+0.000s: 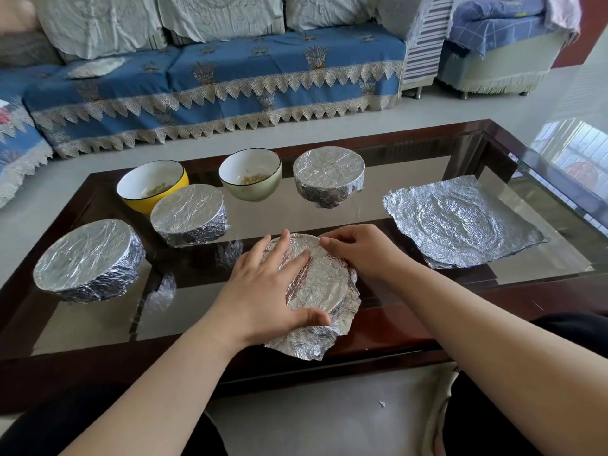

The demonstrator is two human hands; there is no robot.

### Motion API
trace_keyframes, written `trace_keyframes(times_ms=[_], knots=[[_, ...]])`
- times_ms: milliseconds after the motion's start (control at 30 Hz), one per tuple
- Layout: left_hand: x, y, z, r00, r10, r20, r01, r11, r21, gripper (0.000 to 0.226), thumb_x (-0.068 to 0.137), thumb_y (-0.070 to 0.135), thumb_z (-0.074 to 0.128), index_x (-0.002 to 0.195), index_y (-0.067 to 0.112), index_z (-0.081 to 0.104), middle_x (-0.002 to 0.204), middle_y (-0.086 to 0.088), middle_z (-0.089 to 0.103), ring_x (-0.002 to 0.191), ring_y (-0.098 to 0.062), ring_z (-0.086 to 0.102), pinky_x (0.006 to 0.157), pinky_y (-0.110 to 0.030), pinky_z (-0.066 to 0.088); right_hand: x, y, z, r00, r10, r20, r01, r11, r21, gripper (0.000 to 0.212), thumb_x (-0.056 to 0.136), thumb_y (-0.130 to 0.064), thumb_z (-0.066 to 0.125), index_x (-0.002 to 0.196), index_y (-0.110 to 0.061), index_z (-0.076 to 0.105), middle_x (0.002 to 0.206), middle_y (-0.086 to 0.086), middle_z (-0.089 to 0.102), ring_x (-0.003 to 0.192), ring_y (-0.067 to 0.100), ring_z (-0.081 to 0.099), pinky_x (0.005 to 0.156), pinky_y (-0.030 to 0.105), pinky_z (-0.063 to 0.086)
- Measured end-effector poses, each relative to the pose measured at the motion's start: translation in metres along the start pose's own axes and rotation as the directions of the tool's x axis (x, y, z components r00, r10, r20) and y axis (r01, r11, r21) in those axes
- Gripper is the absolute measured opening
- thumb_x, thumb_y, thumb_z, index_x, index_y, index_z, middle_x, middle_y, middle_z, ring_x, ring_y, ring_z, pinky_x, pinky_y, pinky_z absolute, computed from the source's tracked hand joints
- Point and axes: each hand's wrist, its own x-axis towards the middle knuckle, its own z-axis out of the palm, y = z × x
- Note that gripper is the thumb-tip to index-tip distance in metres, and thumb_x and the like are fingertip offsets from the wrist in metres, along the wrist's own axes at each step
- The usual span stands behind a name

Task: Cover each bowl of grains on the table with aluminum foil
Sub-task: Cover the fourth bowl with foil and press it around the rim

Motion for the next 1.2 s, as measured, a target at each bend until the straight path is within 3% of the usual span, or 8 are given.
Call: trace_keyframes(times_ms=[100,300,433,600,800,900,1067,1200], knots=[[-0.001,0.001,0.002,1.000,-0.007,-0.016,0.007,1.000,0.008,0.133,0.039,0.105,-0.005,0.156,0.042,0.003,0.163,0.003,-0.020,0.150,-0.023,-0.014,0.120,-0.047,0.002,-0.005,0.004,-0.001,0.986,0.152,0.061,-0.164,0.925,0.343,0.024,0.082,-0.025,0.077,0.085,-0.003,0.071,0.082,0.021,0.064,0.073,0.030,0.053,0.064,0.040,0.044],[-0.002,0.002,0.005,0.998,-0.005,-0.056,0.005,1.000,0.002,0.130,0.042,0.104,-0.007,0.156,0.041,0.004,0.164,0.001,-0.017,0.151,-0.024,-0.013,0.120,-0.047,0.002,-0.013,0.005,0.006,0.984,0.147,0.103,-0.179,0.856,0.486,0.045,0.080,-0.038,0.072,0.099,0.002,0.062,0.088,0.021,0.054,0.072,0.031,0.046,0.064,0.037,0.039],[-0.002,0.002,0.006,0.997,-0.001,-0.074,0.000,1.000,-0.009,0.130,0.043,0.104,-0.007,0.156,0.041,0.006,0.165,0.001,-0.015,0.151,-0.025,-0.012,0.120,-0.048,0.002,-0.016,0.011,0.003,0.987,0.104,0.126,-0.152,0.869,0.470,0.068,0.076,-0.049,0.071,0.103,0.012,0.058,0.093,0.020,0.054,0.084,0.034,0.045,0.072,0.043,0.036],[-0.003,0.003,0.006,0.995,-0.007,-0.099,0.006,1.000,-0.009,0.130,0.043,0.103,-0.010,0.156,0.041,0.009,0.165,0.001,-0.013,0.151,-0.025,-0.010,0.120,-0.047,0.003,-0.015,0.015,-0.002,0.971,0.140,0.196,-0.212,0.883,0.418,0.044,0.074,-0.045,0.075,0.093,-0.007,0.063,0.088,0.019,0.053,0.072,0.027,0.045,0.061,0.033,0.036],[-0.003,0.003,0.007,0.993,-0.009,-0.119,0.006,1.000,-0.031,0.128,0.047,0.102,-0.009,0.156,0.039,0.013,0.166,-0.001,-0.008,0.152,-0.026,-0.007,0.120,-0.050,0.006,-0.010,0.023,0.002,0.968,0.130,0.216,-0.219,0.856,0.469,0.066,0.069,-0.059,0.078,0.098,-0.003,0.061,0.090,0.015,0.046,0.074,0.030,0.037,0.062,0.031,0.033],[-0.004,0.003,0.007,0.993,-0.009,-0.121,0.006,1.000,-0.023,0.128,0.047,0.102,-0.009,0.156,0.039,0.014,0.166,-0.001,-0.007,0.152,-0.026,-0.006,0.119,-0.049,0.007,-0.008,0.027,0.003,0.957,0.138,0.253,-0.253,0.826,0.505,0.053,0.063,-0.061,0.080,0.085,-0.015,0.064,0.079,0.012,0.043,0.065,0.020,0.039,0.060,0.031,0.035],[0.000,0.002,0.006,0.993,-0.002,-0.116,0.000,1.000,-0.025,0.131,0.045,0.102,-0.012,0.156,0.038,0.016,0.166,-0.001,-0.006,0.152,-0.026,-0.004,0.119,-0.049,0.008,-0.008,0.025,0.003,0.964,0.186,0.192,-0.250,0.882,0.400,0.033,0.088,-0.047,0.061,0.081,-0.015,0.057,0.065,0.006,0.043,0.050,0.016,0.035,0.047,0.028,0.027],[0.000,0.001,0.007,0.993,0.006,-0.120,-0.011,0.999,-0.041,0.130,0.047,0.103,-0.010,0.156,0.037,0.018,0.166,-0.002,-0.004,0.152,-0.028,-0.002,0.119,-0.051,0.009,-0.005,0.026,0.008,0.973,0.205,0.106,-0.229,0.920,0.318,0.034,0.092,-0.045,0.061,0.073,-0.017,0.056,0.063,0.006,0.043,0.050,0.016,0.033,0.049,0.030,0.023]])
